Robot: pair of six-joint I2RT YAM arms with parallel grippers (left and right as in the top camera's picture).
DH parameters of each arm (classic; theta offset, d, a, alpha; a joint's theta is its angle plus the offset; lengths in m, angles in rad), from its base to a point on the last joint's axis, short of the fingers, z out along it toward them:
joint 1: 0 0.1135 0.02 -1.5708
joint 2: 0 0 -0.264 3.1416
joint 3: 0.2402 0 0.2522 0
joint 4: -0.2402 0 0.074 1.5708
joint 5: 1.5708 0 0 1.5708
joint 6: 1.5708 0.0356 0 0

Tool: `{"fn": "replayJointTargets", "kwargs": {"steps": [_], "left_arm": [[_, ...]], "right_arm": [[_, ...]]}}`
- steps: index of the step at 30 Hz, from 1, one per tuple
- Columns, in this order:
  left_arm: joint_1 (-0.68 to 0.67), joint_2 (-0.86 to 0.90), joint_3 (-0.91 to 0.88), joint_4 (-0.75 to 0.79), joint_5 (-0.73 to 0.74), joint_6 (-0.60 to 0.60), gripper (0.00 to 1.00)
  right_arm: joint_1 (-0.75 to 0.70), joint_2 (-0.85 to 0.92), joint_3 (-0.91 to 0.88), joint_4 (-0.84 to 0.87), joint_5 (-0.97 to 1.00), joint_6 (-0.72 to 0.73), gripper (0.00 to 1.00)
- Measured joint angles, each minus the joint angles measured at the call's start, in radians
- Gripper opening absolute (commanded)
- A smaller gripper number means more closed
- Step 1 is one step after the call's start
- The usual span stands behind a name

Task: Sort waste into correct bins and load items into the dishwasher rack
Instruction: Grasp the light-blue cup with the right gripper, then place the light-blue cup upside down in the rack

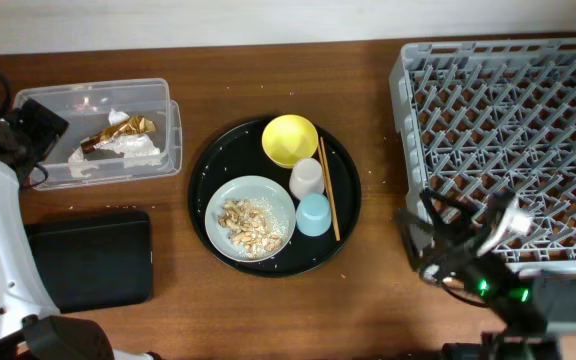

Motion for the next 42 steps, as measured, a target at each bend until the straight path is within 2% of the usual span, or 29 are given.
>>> {"fn": "replayJointTargets", "kwargs": {"steps": [3, 5, 6, 9, 13, 23, 24, 25, 28, 31, 33, 35, 37, 39, 42], "left_arm": [[0.0, 0.001, 0.0, -0.003, 0.0, -0.001, 0.99], [0.0, 0.001, 0.0, -0.002, 0.0, -0.003, 0.99], [0.0, 0.001, 0.0, -0.002, 0.0, -0.003, 0.99], [0.0, 0.001, 0.0, -0.001, 0.0, -0.003, 0.99], [0.0, 0.001, 0.0, -0.001, 0.0, -0.003, 0.99], [0.0, 0.001, 0.0, -0.001, 0.0, -0.003, 0.99], [0.0, 0.001, 0.0, -0.001, 0.0, -0.003, 0.99], [0.0, 0.001, 0.0, -0.001, 0.0, -0.003, 0.99], [0.0, 0.001, 0.0, -0.001, 0.0, -0.003, 0.99], [0.0, 0.001, 0.0, -0.001, 0.0, -0.003, 0.99], [0.0, 0.001, 0.0, -0.001, 0.0, -0.003, 0.99], [0.0, 0.001, 0.0, 0.0, 0.0, -0.003, 0.99], [0.0, 0.001, 0.0, 0.0, 0.0, -0.003, 0.99], [0.0, 0.001, 0.0, -0.001, 0.0, -0.003, 0.99], [0.0, 0.001, 0.0, -0.002, 0.001, -0.003, 0.99]], "right_arm": [[0.031, 0.351, 0.388, -0.43, -0.006, -0.263, 0.98], [0.152, 0.521, 0.583, -0.679, 0.111, -0.408, 0.98], [0.267, 0.599, 0.658, -0.751, 0.236, -0.452, 0.98], [0.555, 0.768, 0.711, -0.773, 0.586, -0.441, 0.98], [0.727, 0.96, 0.711, -0.737, 0.789, -0.404, 0.98], [0.74, 1.315, 0.712, -0.724, 0.773, -0.367, 0.99], [0.74, 1.337, 0.712, -0.723, 0.771, -0.367, 0.95], [0.74, 1.349, 0.712, -0.723, 0.771, -0.367, 0.8], [0.74, 1.353, 0.713, -0.697, 0.772, -0.356, 0.63], [0.74, 1.353, 0.714, -0.686, 0.783, -0.354, 0.62], [0.74, 1.353, 0.716, -0.686, 0.785, -0.354, 0.58], [0.74, 1.348, 0.738, -0.739, 0.792, -0.346, 0.57], [0.735, 1.328, 0.833, -0.851, 0.796, -0.346, 0.54], [0.693, 1.302, 0.994, -1.013, 0.797, -0.352, 0.53], [0.542, 1.279, 1.244, -1.198, 0.838, -0.397, 0.53]]}}
